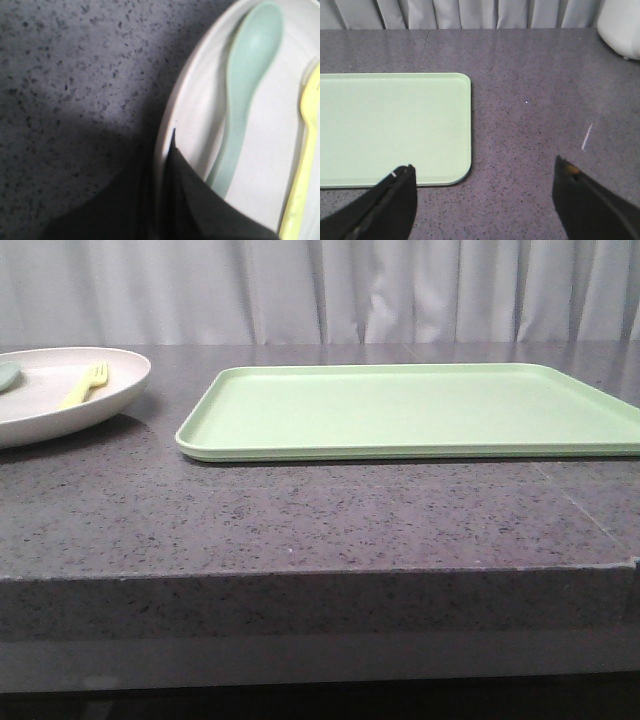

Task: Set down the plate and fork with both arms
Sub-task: 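Grip the cream plate rim with the left gripper, then lift the plate with the left gripper and carry it onto the tray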

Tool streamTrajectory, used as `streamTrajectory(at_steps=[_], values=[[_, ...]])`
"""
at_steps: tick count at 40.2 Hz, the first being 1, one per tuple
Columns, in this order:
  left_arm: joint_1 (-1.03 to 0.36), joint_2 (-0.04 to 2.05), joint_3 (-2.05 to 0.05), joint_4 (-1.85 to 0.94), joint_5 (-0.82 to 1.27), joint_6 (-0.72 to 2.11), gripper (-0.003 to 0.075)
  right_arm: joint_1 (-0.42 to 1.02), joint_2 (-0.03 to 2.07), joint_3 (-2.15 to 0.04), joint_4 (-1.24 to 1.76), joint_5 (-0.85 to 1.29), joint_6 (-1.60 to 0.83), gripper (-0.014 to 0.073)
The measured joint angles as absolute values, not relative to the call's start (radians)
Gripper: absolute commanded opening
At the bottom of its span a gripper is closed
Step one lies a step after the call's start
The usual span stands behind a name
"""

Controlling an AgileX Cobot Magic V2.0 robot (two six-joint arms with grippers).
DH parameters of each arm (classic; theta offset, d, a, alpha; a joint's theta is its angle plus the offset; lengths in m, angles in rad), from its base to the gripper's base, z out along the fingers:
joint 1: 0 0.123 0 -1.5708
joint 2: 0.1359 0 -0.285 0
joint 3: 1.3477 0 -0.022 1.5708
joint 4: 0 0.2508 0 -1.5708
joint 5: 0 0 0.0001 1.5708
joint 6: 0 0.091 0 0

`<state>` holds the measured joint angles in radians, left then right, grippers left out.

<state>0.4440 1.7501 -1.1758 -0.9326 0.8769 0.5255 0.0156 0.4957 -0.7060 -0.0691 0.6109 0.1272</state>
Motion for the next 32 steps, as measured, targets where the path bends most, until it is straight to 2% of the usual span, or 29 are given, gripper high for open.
streamTrajectory(at_steps=[17,22,32], values=[[0.431,1.754,-1.214,-0.985,0.927,0.527,-0.0018,0.016,0.496,-0.706,-0.069,0.611,0.127,0.0582],[0.372,1.754,-1.25,-0.987,0.929,0.525,-0.0018,0.016,0.496,-0.706,-0.069,0.611,0.127,0.0582],[0.155,1.754,-1.364,-0.891,0.872,0.379,-0.0018,0.016,0.496,-0.706,-0.069,0.611,0.127,0.0582]])
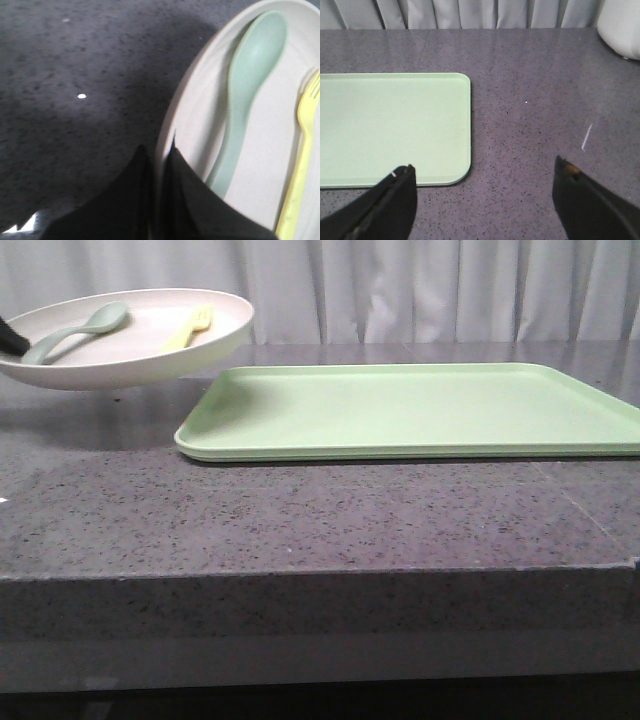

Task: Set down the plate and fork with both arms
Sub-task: 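Lift the plate with the left gripper and carry it onto the tray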

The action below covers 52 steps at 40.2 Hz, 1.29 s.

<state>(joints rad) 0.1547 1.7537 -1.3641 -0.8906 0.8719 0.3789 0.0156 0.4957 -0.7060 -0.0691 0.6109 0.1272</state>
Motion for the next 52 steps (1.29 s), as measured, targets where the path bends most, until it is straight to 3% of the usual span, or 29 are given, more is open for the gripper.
streamTrajectory(at_steps=[10,19,52], values=[[-0.051,1.755,-1.519,-0.633,0.838,0.112,-0.0018,0.016,0.496,-0.706,-0.069,0.611,0.127,0.0582],[-0.164,1.756,-1.556,-0.608,0.777,-0.013,-0.0018,0.016,0.496,-0.706,-0.069,0.611,0.127,0.0582],[-0.381,1.906,-1.558,-0.52,0.599,-0.357,-0.0018,0.016,0.496,-0.706,-0.069,0.611,0.127,0.0582]])
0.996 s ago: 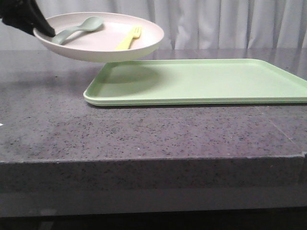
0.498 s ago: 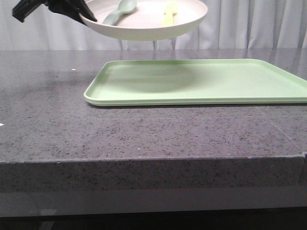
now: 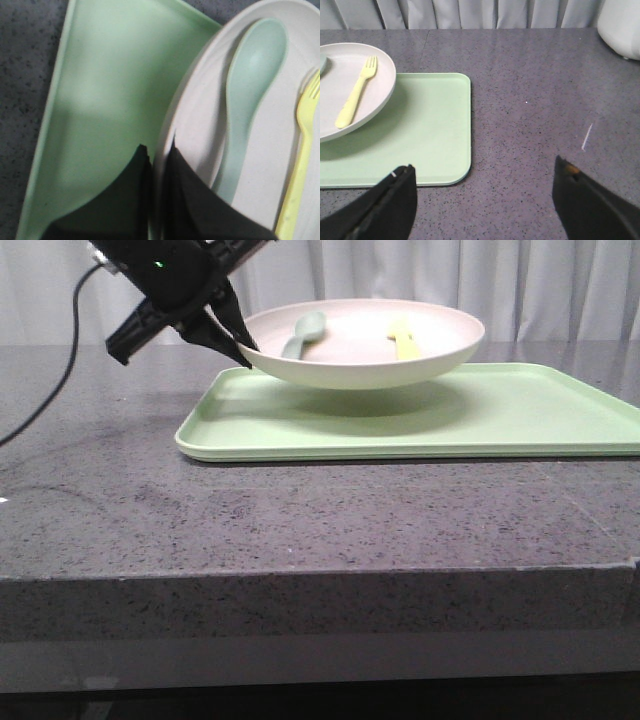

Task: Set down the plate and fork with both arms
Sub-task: 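Lift the plate with the left gripper and carry it onto the tray, then open the left gripper and raise it away from the plate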

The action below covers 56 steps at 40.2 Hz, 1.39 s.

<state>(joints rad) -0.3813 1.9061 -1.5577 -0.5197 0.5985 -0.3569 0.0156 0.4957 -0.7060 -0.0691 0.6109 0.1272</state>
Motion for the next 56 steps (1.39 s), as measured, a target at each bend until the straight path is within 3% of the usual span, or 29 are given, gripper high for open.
streamTrajectory(at_steps=[25,35,47,56], values=[[-0.395,1.93,-1.554,-0.441,0.635,-0.436,0.0007,0.016,0.496,-0.706,-0.069,0.611,0.127,0.0582],[-0.395,1.93,-1.554,-0.443,0.637,-0.439,0.0165,0.016,0.496,-0.706,-0.069,0.611,0.127,0.0582],[-0.395,1.93,-1.554,-0.447,0.641,-0.437,0.0513,0.016,0.496,-0.706,-0.069,0.611,0.127,0.0582],[-0.395,1.917,-1.556,-0.447,0.674,-0.353,0.0523,0.016,0.496,-0.706,-0.069,0.611,0.127,0.0582]])
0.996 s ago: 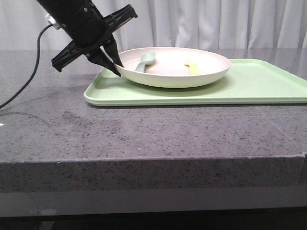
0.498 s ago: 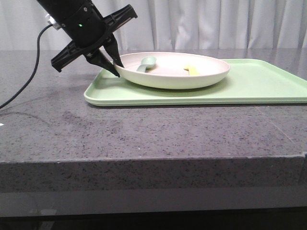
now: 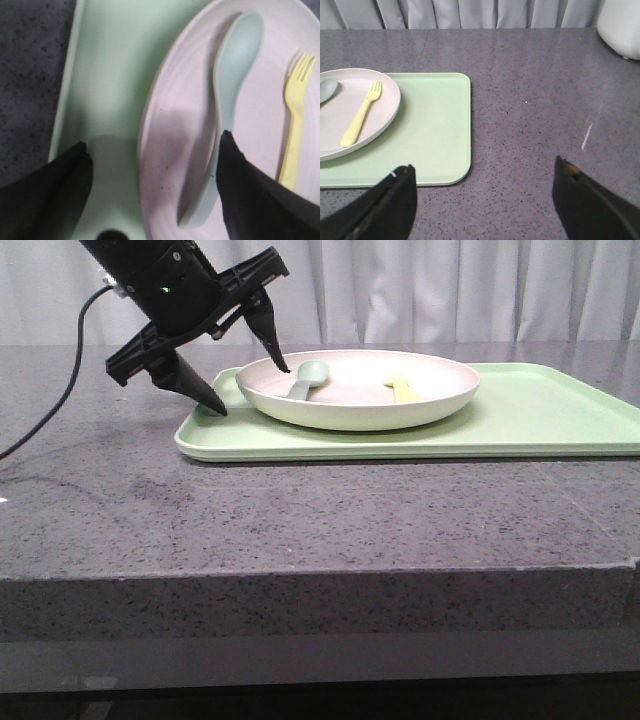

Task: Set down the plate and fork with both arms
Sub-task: 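Open the left gripper and raise it away from the plate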

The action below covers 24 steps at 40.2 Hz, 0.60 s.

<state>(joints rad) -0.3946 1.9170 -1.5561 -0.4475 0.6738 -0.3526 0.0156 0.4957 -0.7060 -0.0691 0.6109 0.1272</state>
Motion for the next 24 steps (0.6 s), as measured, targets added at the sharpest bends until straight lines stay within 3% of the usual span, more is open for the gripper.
streamTrajectory(at_steps=[6,24], values=[[-0.395,1.855,-1.556,-0.369,0.699,-0.319,0.0521,0.016,0.496,-0.706,-0.069,0.611,0.127,0.0582],[-0.395,1.469,-1.556,-0.024,0.921,-0.163,0.0421,0.016,0.496,-0.706,-0.069,0.611,0.127,0.0582]])
